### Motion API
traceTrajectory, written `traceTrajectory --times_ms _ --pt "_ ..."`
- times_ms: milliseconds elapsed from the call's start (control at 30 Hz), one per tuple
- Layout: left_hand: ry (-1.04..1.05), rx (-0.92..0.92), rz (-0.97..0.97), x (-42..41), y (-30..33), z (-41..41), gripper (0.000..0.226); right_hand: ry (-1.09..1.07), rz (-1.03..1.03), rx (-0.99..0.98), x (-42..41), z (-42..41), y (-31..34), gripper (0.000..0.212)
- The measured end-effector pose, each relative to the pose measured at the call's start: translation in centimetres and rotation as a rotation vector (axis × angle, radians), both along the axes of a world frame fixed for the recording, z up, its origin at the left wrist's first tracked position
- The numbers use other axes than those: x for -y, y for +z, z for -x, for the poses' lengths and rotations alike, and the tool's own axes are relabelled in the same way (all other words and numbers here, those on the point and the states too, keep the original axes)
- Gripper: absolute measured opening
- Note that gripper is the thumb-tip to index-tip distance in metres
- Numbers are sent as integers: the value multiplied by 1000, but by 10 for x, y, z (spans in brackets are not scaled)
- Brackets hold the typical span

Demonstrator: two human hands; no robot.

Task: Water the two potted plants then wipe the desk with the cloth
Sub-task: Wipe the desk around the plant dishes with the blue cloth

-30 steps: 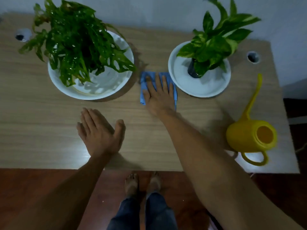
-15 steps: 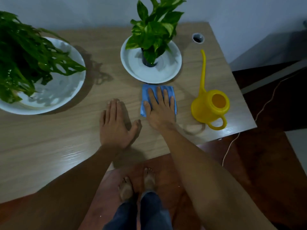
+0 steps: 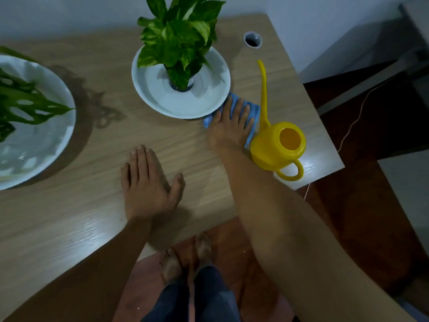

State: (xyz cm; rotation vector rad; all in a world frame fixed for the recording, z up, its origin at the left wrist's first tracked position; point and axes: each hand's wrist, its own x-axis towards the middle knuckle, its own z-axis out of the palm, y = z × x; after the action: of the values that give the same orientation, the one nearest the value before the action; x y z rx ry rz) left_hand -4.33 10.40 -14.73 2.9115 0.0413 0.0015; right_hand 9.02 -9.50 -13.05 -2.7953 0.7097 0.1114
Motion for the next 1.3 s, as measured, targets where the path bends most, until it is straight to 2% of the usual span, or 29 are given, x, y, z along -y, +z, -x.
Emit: traceTrajectory --times_ms 300,400,500,600,800,1000,1167,1300 --pt "-3 -35 -9 2 0 -2 93 49 -25 -38 31 -43 -3 59" --pt "4 -49 -11 2 2 -2 94 49 9 -54 23 -28 -5 61" --pt "8 -66 -7 4 7 -1 94 45 48 31 -6 13 -7 61" --pt "9 -79 -6 4 11 0 93 63 11 27 -15 29 -7 60" --pt "9 -79 14 3 7 0 94 12 -26 -46 26 -41 -3 61" --pt "11 -79 13 3 7 -2 96 197 37 -60 50 -66 3 67" --pt "-9 -74 10 3 8 0 93 157 30 -89 33 -38 5 66" --pt "-6 -77 34 3 8 -1 93 104 49 -28 -1 16 3 59"
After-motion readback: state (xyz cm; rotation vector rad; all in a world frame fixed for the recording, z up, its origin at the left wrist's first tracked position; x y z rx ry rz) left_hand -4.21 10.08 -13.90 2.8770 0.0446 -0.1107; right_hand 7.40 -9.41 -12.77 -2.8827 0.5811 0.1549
